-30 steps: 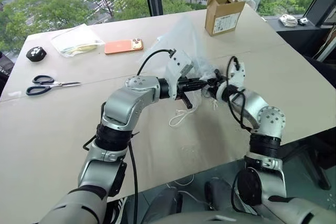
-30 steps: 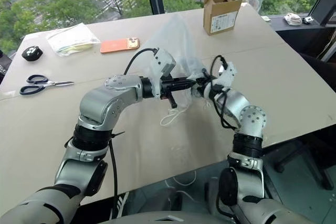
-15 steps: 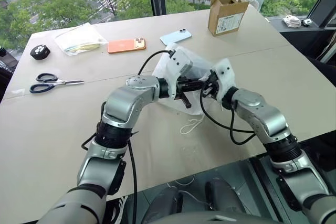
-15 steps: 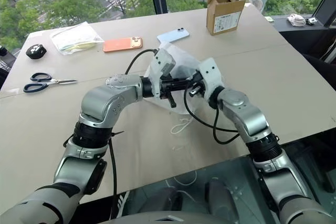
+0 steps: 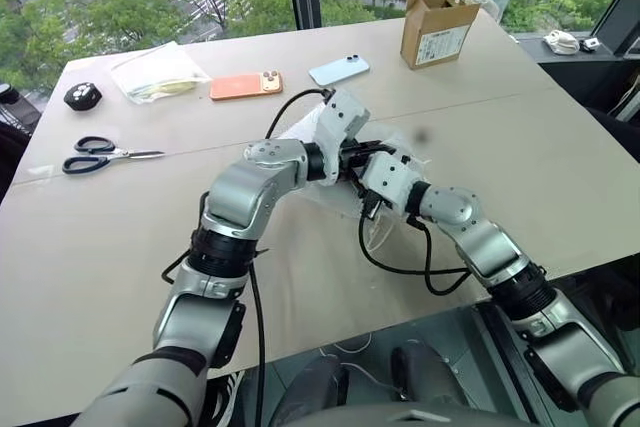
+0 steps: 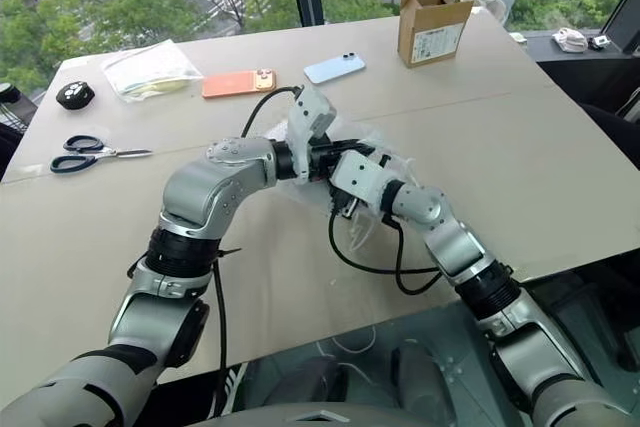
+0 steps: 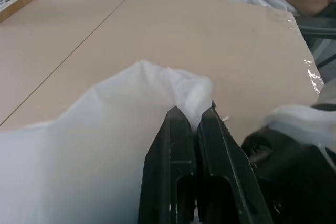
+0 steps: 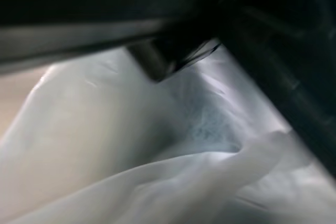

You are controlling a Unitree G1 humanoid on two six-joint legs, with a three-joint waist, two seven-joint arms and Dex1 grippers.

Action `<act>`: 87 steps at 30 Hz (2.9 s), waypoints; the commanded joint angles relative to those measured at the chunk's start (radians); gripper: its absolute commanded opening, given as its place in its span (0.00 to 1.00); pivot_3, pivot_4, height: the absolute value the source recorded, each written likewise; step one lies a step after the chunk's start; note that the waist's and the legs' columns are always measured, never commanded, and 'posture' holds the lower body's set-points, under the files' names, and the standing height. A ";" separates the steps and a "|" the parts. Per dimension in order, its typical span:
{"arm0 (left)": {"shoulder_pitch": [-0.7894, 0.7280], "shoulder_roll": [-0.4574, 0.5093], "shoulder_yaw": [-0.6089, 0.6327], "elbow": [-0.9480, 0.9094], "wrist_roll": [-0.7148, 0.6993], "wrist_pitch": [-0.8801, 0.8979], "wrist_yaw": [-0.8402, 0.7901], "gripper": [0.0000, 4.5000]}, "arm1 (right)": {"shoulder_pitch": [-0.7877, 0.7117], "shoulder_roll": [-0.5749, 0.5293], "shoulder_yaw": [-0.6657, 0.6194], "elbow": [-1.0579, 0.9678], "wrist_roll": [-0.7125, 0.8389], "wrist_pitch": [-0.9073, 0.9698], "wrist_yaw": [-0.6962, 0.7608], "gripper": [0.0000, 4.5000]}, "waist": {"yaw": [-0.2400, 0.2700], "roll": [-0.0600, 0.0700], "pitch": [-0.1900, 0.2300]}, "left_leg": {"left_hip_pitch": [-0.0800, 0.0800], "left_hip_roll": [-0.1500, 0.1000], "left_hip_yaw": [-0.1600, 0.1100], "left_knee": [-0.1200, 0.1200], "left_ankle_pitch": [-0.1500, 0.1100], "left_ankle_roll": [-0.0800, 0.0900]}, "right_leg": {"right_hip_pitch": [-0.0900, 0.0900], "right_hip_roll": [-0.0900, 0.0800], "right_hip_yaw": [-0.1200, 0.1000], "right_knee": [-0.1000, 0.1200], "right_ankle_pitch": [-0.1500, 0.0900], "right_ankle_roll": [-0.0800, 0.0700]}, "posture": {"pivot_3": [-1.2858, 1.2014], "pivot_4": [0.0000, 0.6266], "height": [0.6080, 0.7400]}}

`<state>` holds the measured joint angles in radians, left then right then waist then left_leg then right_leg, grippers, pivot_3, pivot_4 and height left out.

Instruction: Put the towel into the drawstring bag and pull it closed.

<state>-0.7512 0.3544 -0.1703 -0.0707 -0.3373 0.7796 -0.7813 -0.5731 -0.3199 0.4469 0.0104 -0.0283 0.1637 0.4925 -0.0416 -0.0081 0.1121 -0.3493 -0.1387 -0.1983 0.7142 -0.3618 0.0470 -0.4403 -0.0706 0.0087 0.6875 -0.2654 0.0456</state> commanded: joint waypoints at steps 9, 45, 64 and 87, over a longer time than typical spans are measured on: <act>-0.005 0.048 -0.058 0.063 0.121 -0.189 0.008 0.00 | 0.055 0.021 -0.174 -0.084 0.032 -0.012 -0.009 1.00 | 0.001 0.000 0.000 | 0.000 0.000 0.000 0.000 0.000 0.000 | 0.000 0.000 0.000 0.000 0.000 0.000 | 0.52 0.24 1.00; -0.058 0.017 -0.027 0.251 0.242 -0.397 0.032 0.00 | -0.050 0.022 -0.405 0.441 0.073 -0.091 -0.105 1.00 | 0.001 -0.001 0.000 | 0.002 0.000 0.003 -0.003 0.000 0.000 | 0.000 0.000 0.001 -0.003 0.000 0.000 | 0.52 0.24 1.00; -0.048 0.009 -0.022 0.254 0.240 -0.393 0.042 0.00 | 0.042 0.021 -0.519 0.280 0.129 -0.121 -0.152 0.02 | -0.002 0.000 0.000 | 0.000 0.000 0.002 0.000 0.000 0.000 | 0.000 0.000 0.001 0.000 0.000 0.000 | 0.52 0.24 1.00; 0.181 0.245 0.229 -0.135 -0.148 -0.030 -0.124 0.68 | 0.022 0.034 -0.525 0.207 0.139 -0.063 -0.203 0.00 | -0.028 0.001 0.000 | 0.001 0.001 0.003 -0.001 0.000 0.000 | 0.000 0.000 0.003 0.001 0.000 0.000 | 0.52 0.24 1.00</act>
<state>-0.6267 0.5499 0.0667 -0.1249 -0.4634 0.7146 -0.8549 -0.5333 -0.2827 -0.0573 0.2434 0.1026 0.1179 0.2957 -0.0699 -0.0074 0.1122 -0.3470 -0.1381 -0.1955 0.7113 -0.3619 0.0470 -0.4410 -0.0705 0.0120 0.6874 -0.2653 0.0458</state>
